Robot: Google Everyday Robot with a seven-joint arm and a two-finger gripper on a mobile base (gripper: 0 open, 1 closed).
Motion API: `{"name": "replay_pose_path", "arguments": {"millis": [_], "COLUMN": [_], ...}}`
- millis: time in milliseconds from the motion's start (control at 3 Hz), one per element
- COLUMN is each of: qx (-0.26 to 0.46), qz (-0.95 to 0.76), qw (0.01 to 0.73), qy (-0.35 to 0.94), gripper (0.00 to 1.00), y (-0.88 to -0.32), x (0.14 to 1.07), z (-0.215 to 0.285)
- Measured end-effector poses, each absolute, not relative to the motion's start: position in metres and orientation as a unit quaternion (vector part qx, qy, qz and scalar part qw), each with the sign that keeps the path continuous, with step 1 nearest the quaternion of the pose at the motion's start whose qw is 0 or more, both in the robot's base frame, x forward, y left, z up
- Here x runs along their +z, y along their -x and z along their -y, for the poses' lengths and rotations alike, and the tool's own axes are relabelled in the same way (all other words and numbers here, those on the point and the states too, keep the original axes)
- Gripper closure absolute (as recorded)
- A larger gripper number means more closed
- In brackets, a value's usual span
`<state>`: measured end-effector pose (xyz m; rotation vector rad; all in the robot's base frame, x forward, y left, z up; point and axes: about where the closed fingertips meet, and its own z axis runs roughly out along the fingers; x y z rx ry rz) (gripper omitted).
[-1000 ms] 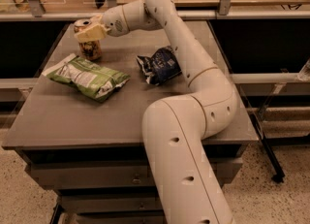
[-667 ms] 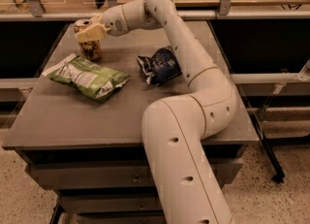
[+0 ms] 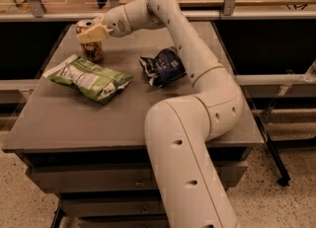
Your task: Move orange can near blue chip bag
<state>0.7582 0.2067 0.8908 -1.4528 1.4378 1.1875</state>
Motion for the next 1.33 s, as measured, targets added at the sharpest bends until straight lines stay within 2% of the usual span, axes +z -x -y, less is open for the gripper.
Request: {"name": "replay_pose_path", "arguments": {"millis": [333, 1333], "qx": [0.466, 0.466], "qz": [-0.569, -0.569], "qw": [0.358, 0.357], "qy": [0.575, 0.575], "gripper": [1.0, 1.0], "y": [-0.7482, -0.7481], "x": [0.8882, 0.8888], "z": [-0.1982, -0.1981]}}
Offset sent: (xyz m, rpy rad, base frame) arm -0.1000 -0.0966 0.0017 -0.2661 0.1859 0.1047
